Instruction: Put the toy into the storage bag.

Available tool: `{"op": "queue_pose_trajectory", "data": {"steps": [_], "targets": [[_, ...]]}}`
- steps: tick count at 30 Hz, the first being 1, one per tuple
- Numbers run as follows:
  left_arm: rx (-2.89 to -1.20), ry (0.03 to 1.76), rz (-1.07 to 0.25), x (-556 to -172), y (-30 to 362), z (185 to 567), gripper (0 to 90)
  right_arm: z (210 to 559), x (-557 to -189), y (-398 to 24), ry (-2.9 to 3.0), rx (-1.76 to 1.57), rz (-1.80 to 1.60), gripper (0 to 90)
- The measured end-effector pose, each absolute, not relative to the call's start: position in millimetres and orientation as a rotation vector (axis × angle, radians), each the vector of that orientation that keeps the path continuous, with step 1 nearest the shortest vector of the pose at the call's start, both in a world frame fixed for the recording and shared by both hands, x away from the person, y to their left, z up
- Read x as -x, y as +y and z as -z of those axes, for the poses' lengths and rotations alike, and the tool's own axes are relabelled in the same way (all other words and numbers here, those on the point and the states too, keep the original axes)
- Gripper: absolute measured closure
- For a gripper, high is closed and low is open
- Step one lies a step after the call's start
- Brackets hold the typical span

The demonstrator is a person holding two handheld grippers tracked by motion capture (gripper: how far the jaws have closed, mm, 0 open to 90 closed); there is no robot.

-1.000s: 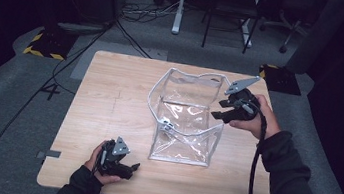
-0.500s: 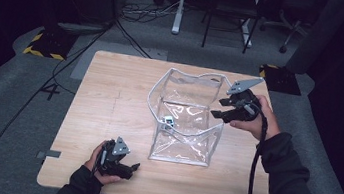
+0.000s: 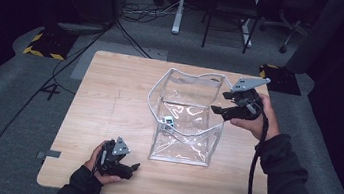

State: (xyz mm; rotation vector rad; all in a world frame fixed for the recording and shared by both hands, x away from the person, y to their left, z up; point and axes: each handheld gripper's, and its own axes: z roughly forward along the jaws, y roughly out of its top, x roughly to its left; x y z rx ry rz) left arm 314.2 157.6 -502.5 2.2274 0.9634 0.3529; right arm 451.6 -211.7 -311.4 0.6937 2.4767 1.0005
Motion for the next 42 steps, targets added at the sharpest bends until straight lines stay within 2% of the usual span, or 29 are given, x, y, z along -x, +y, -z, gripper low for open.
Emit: {"op": "queue_pose_trajectory", "data": {"steps": [10, 42], "targets": [[-2.228, 0.962, -0.357, -314, 158, 502, 14.1, 310, -449, -218, 2.384, -0.719, -1.059, 23.2], [-2.231, 0.962, -0.353, -314, 158, 502, 14.1, 301, -438, -260, 2.210, -0.796, -1.142, 22.0]]}}
